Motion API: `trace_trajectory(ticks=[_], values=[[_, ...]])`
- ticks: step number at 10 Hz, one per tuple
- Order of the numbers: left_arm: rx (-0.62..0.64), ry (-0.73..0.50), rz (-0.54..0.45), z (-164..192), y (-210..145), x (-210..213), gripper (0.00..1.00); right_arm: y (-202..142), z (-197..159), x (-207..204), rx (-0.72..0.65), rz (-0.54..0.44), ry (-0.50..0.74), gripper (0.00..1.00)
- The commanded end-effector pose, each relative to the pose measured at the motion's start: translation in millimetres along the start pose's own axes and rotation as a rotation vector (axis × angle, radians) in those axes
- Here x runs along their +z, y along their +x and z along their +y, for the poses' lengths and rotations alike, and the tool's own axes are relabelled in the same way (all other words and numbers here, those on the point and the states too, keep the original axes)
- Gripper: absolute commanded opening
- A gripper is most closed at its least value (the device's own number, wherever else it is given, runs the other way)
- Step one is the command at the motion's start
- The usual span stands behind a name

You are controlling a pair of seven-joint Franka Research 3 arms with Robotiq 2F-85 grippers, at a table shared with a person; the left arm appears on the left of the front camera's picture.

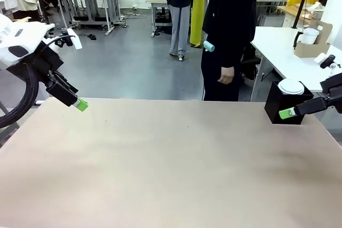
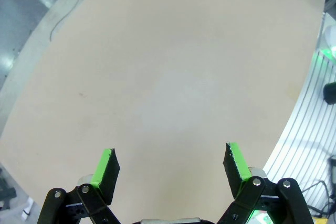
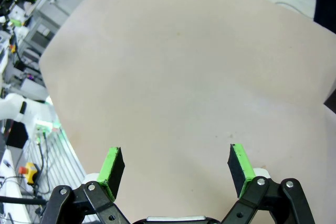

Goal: Pour a drink into a cup and package it in a carrier.
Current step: Insert the held 600 ml Paper Cup into the Cup Carrier.

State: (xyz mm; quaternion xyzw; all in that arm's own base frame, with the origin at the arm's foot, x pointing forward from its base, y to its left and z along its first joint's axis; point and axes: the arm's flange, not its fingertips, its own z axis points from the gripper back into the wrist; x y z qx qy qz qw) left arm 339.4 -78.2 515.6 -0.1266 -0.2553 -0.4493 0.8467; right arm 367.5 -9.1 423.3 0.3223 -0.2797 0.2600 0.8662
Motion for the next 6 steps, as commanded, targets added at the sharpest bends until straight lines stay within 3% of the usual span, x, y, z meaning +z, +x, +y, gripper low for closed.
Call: trace_trajectory(ticks=[1,6], values=[[0.01,-0.002,0.002,-0.1,-0.8,0.3,1.0,0.1,0.1,1.3,-0.007,-0.003,-0.011,1.0],[0.01,-0.002,0.002,-0.1,-0.8,0.3,1.0,0.1,0.1,1.3,-0.007,-0.003,-0.011,1.0]])
